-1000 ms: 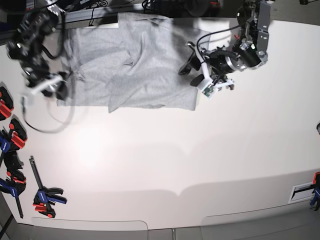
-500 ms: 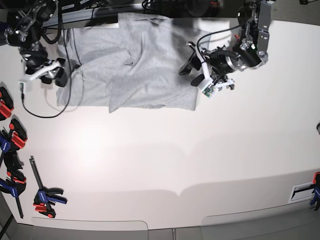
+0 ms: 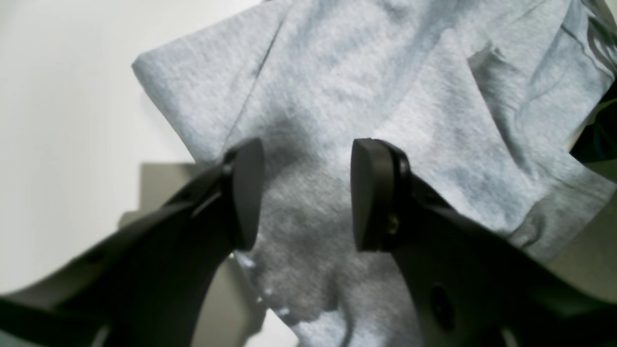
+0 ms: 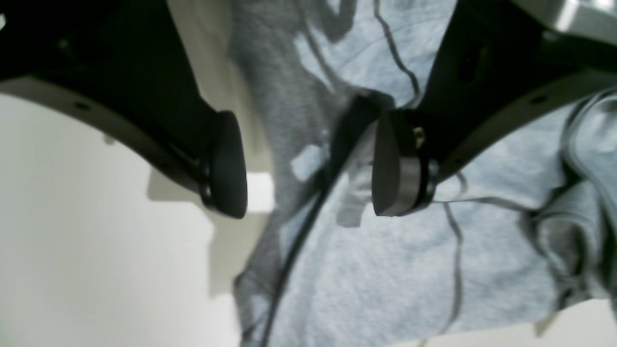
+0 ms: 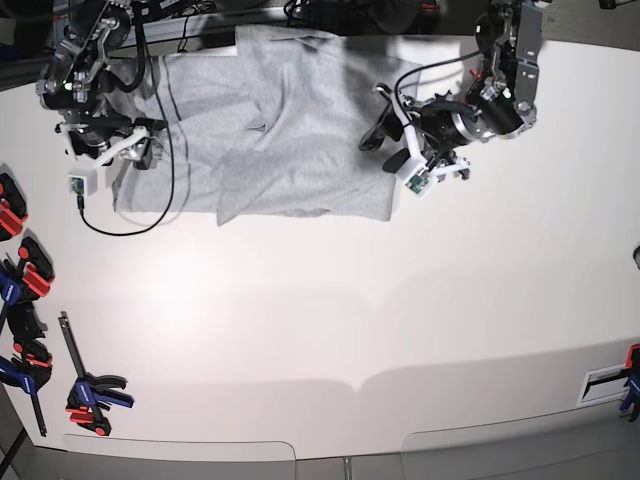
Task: Fold the T-shirt properly
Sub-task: 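Move the right gripper back beside the folded shirt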
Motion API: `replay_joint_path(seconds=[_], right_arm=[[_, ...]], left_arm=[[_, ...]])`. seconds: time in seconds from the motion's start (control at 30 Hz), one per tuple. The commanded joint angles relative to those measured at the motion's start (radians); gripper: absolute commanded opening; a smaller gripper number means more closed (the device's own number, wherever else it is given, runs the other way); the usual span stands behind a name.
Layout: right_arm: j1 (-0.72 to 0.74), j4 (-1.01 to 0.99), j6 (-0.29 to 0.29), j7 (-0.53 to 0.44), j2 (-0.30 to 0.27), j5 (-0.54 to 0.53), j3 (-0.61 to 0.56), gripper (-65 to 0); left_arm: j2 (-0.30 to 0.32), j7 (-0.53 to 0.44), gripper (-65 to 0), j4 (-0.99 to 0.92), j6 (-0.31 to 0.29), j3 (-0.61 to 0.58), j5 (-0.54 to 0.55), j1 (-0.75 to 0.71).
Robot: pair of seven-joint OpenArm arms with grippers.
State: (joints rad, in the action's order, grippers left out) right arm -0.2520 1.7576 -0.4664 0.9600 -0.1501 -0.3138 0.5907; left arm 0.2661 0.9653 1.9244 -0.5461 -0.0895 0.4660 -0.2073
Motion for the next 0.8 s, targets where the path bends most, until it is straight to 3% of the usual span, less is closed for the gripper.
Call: replay_joint_path(seconds=[0.0, 0.5, 0.67, 0.77], right_arm=[[0.005, 0.014, 0.013, -0.022, -0.013, -0.010, 0.005, -25.4], [0.005, -0.103, 0.024, -0.010, -0.013, -0.012, 0.005, -25.4], [0.005, -0.103, 0.017, 0.057, -0.013, -0.137, 0.005, -25.4], [0.005, -0.103, 0.016, 0.062, -0.013, -0.147, 0.005, -25.4]], left_arm=[[0.003, -0.024, -37.9, 0.019, 0.002, 0.004, 0.014, 0.008], [0.003, -0.024, -37.9, 0.019, 0.002, 0.004, 0.014, 0.008], [0.003, -0.024, -37.9, 0.019, 0.002, 0.004, 0.014, 0.008], [0.003, -0.024, -37.9, 0.019, 0.002, 0.004, 0.014, 0.008]])
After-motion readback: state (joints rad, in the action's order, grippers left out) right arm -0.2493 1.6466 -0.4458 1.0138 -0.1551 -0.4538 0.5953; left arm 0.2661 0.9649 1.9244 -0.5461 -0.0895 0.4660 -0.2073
